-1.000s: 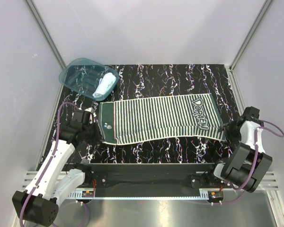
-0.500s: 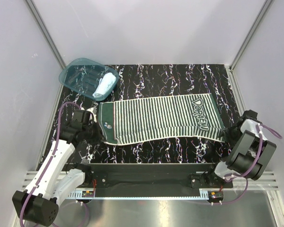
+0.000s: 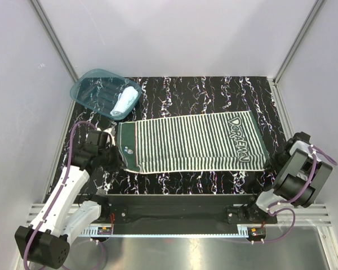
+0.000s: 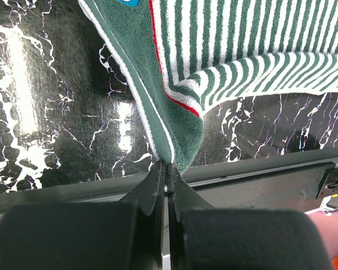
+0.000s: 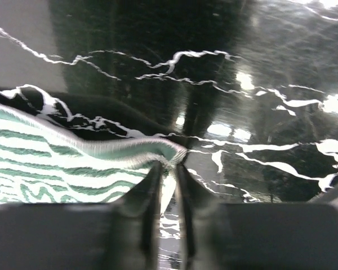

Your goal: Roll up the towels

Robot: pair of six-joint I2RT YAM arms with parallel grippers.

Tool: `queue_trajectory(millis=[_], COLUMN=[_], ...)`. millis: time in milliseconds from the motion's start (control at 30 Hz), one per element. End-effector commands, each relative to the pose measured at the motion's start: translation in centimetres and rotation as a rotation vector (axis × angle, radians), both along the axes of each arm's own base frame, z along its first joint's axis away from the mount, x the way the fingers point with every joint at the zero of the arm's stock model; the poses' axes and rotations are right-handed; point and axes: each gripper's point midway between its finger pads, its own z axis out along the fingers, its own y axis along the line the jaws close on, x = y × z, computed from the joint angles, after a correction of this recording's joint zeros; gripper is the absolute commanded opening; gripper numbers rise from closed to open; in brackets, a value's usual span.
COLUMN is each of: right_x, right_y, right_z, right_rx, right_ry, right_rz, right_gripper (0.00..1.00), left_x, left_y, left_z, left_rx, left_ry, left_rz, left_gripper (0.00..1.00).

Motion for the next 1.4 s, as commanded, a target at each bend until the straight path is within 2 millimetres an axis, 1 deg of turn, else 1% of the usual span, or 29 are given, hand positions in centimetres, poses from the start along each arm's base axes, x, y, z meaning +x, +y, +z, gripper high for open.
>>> queue_trajectory(millis=[0,33,67,100,233,267,333,367,400,433,467,533,567,633,667,700,767,867,933,1067,1100,1133,1167,1200,1233,1267,1300,1333,1367], right_x=[2.0,2.0,2.1,2.3,2.4,2.7,2.3,2.5,2.5,2.2,2.5,2.2,2.3,1.8,1.7,1.7,1.5,1.7,2.5,4.9,5.6,6.1,7.0,7.6,8.1,8.9,9.3,10.3,11.0], right_y=[-1.1,-0.9,-1.0,-0.8,-0.1,-0.1,0.4,0.4,0.6,0.9,1.0,1.3,1.4,2.1,3.0,3.4,4.2,4.7,4.6,3.9,3.6,3.5,3.2,2.9,2.7,2.5,2.3,2.0,1.8], right_z=[-1.4,-1.3,-0.9,-0.6,1.3,2.5,3.7,5.1,5.8,6.4,8.0,9.3,10.6,11.3,11.6,11.8,11.8,11.5,11.9,13.9,14.4,14.7,15.2,15.6,15.8,16.3,16.6,17.4,16.9], right_rx=[-0.036,-0.03,-0.035,-0.03,-0.018,-0.031,-0.026,-0.046,-0.049,-0.047,-0.068,-0.076,-0.095,-0.078,-0.06,-0.052,-0.027,0.001,0.006,0.028,0.027,0.027,0.033,0.03,0.028,0.026,0.022,0.005,0.016], right_ry=[-0.072,-0.073,-0.089,-0.102,-0.142,-0.178,-0.186,-0.224,-0.241,-0.25,-0.297,-0.316,-0.347,-0.359,-0.394,-0.416,-0.445,-0.458,-0.487,-0.556,-0.573,-0.58,-0.588,-0.603,-0.611,-0.618,-0.627,-0.653,-0.636], right_rz=[0.022,0.025,0.029,0.033,0.05,0.06,0.071,0.077,0.078,0.077,0.083,0.085,0.1,0.101,0.095,0.095,0.092,0.101,0.104,0.098,0.103,0.105,0.106,0.105,0.104,0.102,0.102,0.11,0.113], right_gripper=[0.17,0.12,0.03,0.01,0.0,0.0,0.0,0.0,0.0,0.0,0.0,0.0,0.0,0.0,0.0,0.0,0.0,0.0,0.0,0.0,0.0,0.0,0.0,0.0,0.0,0.0,0.0,0.0,0.0], left_x=[0.8,0.8,0.8,0.8,0.8,0.7,0.4,0.2,-0.2,-0.5,-0.8,-1.7,-2.2,-3.2,-3.6,-4.3,-4.9,-5.5,-5.5,-4.0,-3.3,-2.8,-2.1,-1.2,-0.5,0.5,1.4,2.3,2.9], left_y=[-0.5,-0.5,-0.5,-0.5,-0.5,-0.5,-0.2,-0.1,0.1,0.0,-0.1,-0.5,-0.6,-0.4,-0.4,-0.3,-0.1,-0.2,-0.6,-0.8,-0.8,-0.7,-0.7,-0.4,-0.3,-0.2,0.2,0.3,0.4], left_z=[1.4,1.4,1.3,1.4,1.6,1.7,1.8,1.9,2.0,2.0,2.3,2.5,2.5,2.5,2.4,2.0,2.1,1.9,1.9,2.7,3.1,3.1,4.0,4.4,4.4,5.3,5.6,5.4,5.9], left_rx=[-0.025,-0.025,-0.025,-0.025,-0.03,-0.032,-0.017,-0.012,-0.01,-0.019,-0.034,-0.068,-0.081,-0.09,-0.096,-0.093,-0.1,-0.114,-0.135,-0.131,-0.127,-0.117,-0.112,-0.107,-0.099,-0.094,-0.097,-0.1,-0.108], left_ry=[-0.049,-0.047,-0.047,-0.048,-0.053,-0.057,-0.053,-0.055,-0.049,-0.043,-0.051,-0.038,-0.04,-0.039,-0.032,-0.014,-0.022,-0.007,-0.001,-0.015,-0.034,-0.02,-0.044,-0.066,-0.052,-0.08,-0.091,-0.069,-0.082], left_rz=[-0.023,-0.022,-0.022,-0.022,-0.024,-0.026,-0.021,-0.018,-0.015,-0.014,-0.009,-0.017,-0.01,-0.002,0.005,0.011,0.021,0.025,0.02,0.023,0.028,0.031,0.031,0.043,0.05,0.048,0.068,0.073,0.071], left_gripper=[0.0,0.0,0.0,0.0,0.0,0.0,0.0,0.0,0.0,0.0,0.0,0.0,0.0,0.0,0.0,0.0,0.0,0.0,0.0,0.0,0.0,0.0,0.0,0.0,0.0,0.0,0.0,0.0,0.0])
